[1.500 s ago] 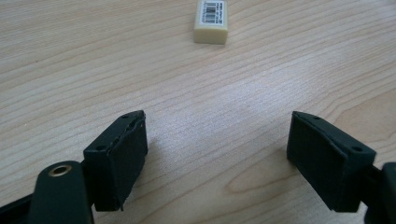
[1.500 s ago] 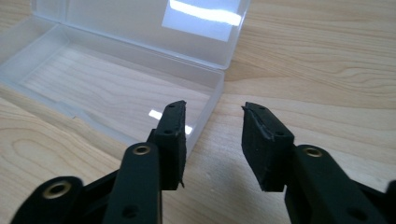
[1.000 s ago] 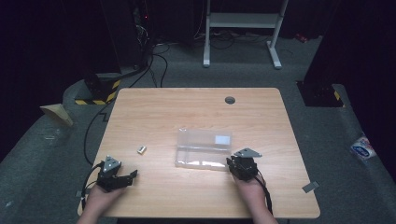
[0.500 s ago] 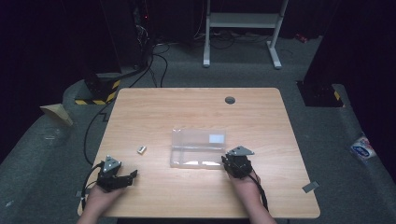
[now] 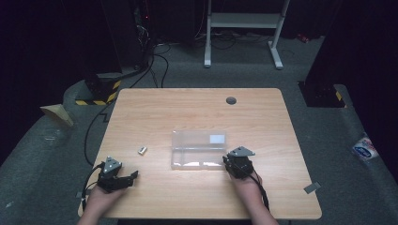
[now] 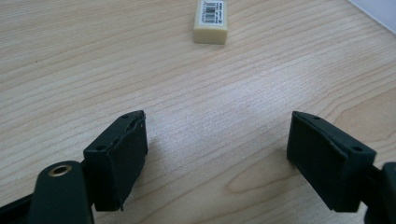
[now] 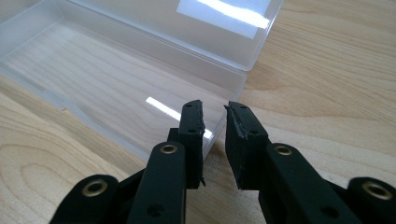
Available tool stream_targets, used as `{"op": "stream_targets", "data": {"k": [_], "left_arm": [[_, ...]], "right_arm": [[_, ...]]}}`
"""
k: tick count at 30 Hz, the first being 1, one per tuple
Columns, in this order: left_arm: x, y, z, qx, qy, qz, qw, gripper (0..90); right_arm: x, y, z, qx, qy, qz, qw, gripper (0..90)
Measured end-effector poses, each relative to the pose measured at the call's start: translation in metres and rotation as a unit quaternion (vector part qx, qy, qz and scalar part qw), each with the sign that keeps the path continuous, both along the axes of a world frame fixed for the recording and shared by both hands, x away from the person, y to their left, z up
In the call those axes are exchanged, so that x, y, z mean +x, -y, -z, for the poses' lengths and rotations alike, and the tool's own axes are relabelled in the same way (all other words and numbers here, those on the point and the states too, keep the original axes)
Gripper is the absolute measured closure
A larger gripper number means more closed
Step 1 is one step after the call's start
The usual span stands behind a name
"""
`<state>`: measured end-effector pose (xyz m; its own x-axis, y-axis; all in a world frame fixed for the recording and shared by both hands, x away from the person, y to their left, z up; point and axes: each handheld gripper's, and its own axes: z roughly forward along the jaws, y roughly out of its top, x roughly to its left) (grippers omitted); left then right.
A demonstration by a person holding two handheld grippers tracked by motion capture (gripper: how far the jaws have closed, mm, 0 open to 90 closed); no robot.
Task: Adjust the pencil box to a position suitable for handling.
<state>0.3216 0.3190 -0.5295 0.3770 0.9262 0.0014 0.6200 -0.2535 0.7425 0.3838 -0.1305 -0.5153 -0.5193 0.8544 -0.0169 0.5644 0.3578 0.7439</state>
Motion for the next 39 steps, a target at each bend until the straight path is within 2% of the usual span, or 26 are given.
{"op": "stream_targets", "data": {"k": [8, 17, 20, 24, 27, 30, 33, 39], "left_arm": [[0.0, 0.0, 0.0, 0.0, 0.0, 0.0, 1.0, 20.7], [0.0, 0.0, 0.0, 0.0, 0.0, 0.0, 1.0, 20.7], [0.0, 0.0, 0.0, 0.0, 0.0, 0.0, 1.0, 20.7], [0.0, 0.0, 0.0, 0.0, 0.0, 0.0, 1.0, 20.7], [0.0, 0.0, 0.0, 0.0, 0.0, 0.0, 1.0, 20.7], [0.0, 0.0, 0.0, -0.002, 0.0, -0.001, 1.0, 20.7], [-0.001, 0.0, 0.0, -0.001, -0.001, -0.002, 1.0, 20.5], [0.0, 0.001, 0.0, 0.002, -0.002, -0.012, 0.9999, 17.3]], "right_arm": [[-0.001, 0.0, -0.001, 0.001, 0.003, -0.001, 1.0, 74.4], [-0.005, 0.001, -0.009, 0.014, 0.02, -0.006, 0.9997, 69.7], [-0.006, 0.003, -0.013, 0.019, 0.029, -0.008, 0.9994, 68.0], [-0.008, 0.009, -0.019, 0.012, 0.057, -0.007, 0.9983, 61.2], [-0.007, 0.02, -0.021, -0.003, 0.065, 0.001, 0.9979, 56.0], [-0.008, 0.034, -0.023, -0.003, 0.059, 0.012, 0.9982, 53.7], [-0.011, 0.057, -0.021, 0.002, 0.054, 0.027, 0.9982, 48.6], [-0.019, 0.1, -0.01, 0.002, 0.021, 0.074, 0.997, 38.0]]}}
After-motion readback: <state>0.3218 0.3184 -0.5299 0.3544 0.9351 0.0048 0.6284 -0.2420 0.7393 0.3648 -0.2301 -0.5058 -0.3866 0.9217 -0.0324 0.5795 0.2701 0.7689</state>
